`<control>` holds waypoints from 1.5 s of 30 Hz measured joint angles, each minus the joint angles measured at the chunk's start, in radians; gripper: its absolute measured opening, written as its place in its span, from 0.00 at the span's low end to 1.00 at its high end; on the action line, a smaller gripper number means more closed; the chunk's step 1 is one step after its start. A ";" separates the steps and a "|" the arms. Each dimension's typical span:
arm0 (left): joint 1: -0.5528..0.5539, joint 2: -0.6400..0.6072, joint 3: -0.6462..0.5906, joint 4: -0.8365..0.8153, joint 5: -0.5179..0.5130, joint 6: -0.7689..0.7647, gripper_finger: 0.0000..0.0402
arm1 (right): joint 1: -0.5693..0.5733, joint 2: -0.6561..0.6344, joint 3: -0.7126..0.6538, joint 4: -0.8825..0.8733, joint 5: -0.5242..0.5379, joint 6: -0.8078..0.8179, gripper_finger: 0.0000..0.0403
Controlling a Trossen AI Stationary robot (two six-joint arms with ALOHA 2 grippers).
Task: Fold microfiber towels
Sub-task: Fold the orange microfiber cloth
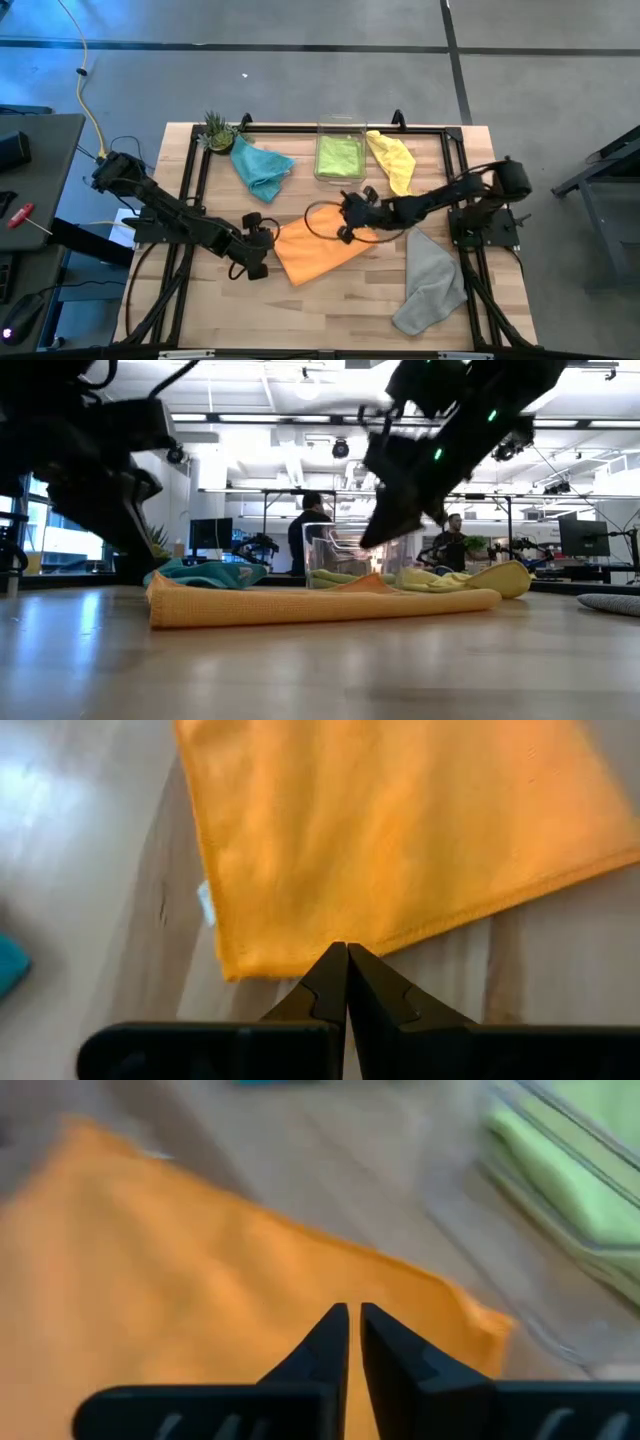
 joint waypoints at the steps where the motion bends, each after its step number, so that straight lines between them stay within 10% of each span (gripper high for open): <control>1: 0.006 -0.021 -0.001 -0.009 0.001 0.015 0.00 | 0.021 -0.011 0.000 0.019 -0.016 -0.015 0.07; 16: 0.146 -0.079 -0.001 0.130 0.401 0.398 0.00 | 0.277 0.288 0.268 0.214 -0.041 0.062 0.00; 34: 0.053 -0.164 -0.372 0.936 0.251 0.258 0.00 | 0.304 0.591 0.785 -0.415 -0.138 0.159 0.00; 45: 0.045 -0.156 -0.388 0.958 0.215 0.247 0.00 | 0.431 0.463 0.807 -0.750 -0.272 0.207 0.00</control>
